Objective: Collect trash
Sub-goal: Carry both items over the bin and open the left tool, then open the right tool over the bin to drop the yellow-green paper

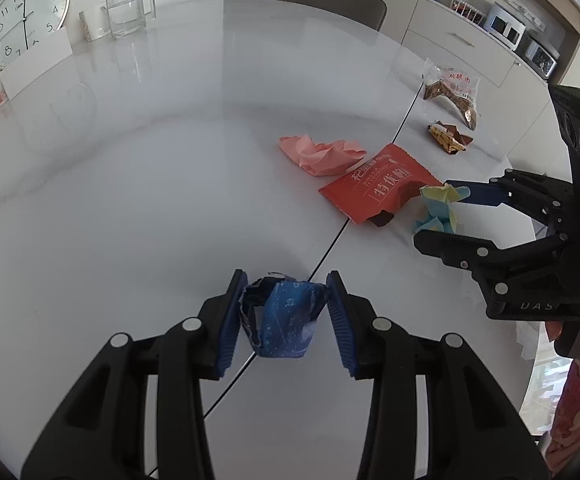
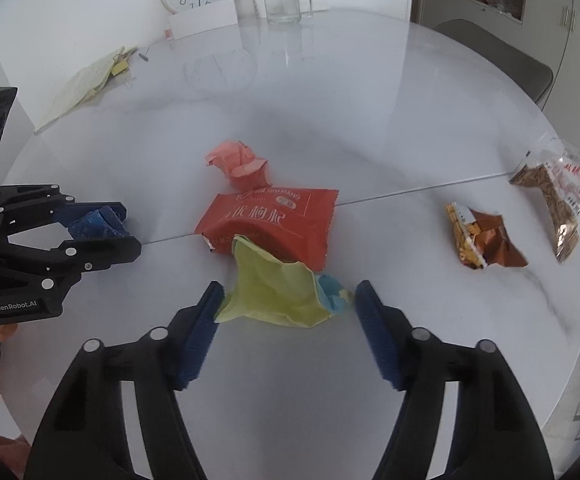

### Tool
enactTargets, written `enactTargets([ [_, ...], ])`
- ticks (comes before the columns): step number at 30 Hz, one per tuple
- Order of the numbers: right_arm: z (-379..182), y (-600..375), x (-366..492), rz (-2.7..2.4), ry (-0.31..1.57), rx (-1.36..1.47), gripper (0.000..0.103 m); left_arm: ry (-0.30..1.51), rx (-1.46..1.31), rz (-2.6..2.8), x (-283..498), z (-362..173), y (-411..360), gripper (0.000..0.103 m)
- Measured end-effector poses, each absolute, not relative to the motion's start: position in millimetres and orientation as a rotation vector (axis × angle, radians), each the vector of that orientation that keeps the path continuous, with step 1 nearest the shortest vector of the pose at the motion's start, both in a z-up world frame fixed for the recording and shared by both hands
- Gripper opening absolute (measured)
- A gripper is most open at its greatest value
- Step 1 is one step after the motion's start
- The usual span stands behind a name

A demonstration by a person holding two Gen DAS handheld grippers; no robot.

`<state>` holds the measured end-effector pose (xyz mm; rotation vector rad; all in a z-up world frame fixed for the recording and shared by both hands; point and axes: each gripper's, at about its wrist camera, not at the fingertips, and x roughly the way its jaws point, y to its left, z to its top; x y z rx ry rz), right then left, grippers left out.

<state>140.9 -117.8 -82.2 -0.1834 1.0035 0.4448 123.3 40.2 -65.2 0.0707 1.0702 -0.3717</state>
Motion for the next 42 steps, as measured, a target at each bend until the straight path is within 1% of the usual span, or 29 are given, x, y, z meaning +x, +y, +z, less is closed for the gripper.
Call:
enactTargets([
  [2, -79, -118, 139, 0.44, 0.993, -0.198, 0.064, 1.069, 0.072, -0.378, 122, -65, 39, 0.04],
  [9, -63, -132, 123, 0.423, 0.963, -0.202, 0.064, 1.055, 0.1, -0.387, 115, -61, 33, 0.04],
  [16, -42, -183, 70, 0.357, 0.917, -0.161, 0.064, 1.023, 0.168, -0.464, 87, -41, -1, 0.04],
  [22, -43, -262, 11, 0.237, 0.91, -0.074, 0.064, 0.968, 0.302, -0.6, 29, -14, -78, 0.04],
  [26, -57, -315, -27, 0.152, 0.917, -0.01, 0.064, 0.972, 0.311, -0.702, -5, -10, -137, 0.04],
  [31, -79, -361, -59, 0.088, 0.937, 0.049, 0.064, 1.026, 0.319, -0.792, -33, -31, -202, 0.04],
  [36, -96, -391, -73, 0.064, 0.952, 0.105, 0.064, 1.095, 0.368, -0.807, -48, -71, -248, 0.04],
  [37, -98, -392, -74, 0.066, 0.953, 0.111, 0.064, 1.116, 0.373, -0.801, -47, -81, -255, 0.041],
  [39, -103, -394, -74, 0.076, 0.957, 0.117, 0.064, 1.165, 0.376, -0.792, -43, -98, -264, 0.049],
  [40, -105, -394, -74, 0.081, 0.958, 0.118, 0.064, 1.182, 0.374, -0.779, -41, -105, -266, 0.057],
  [41, -106, -394, -73, 0.089, 0.96, 0.121, 0.064, 1.192, 0.368, -0.765, -40, -111, -268, 0.06],
  [42, -108, -394, -71, 0.097, 0.962, 0.123, 0.064, 1.2, 0.361, -0.768, -38, -114, -270, 0.061],
])
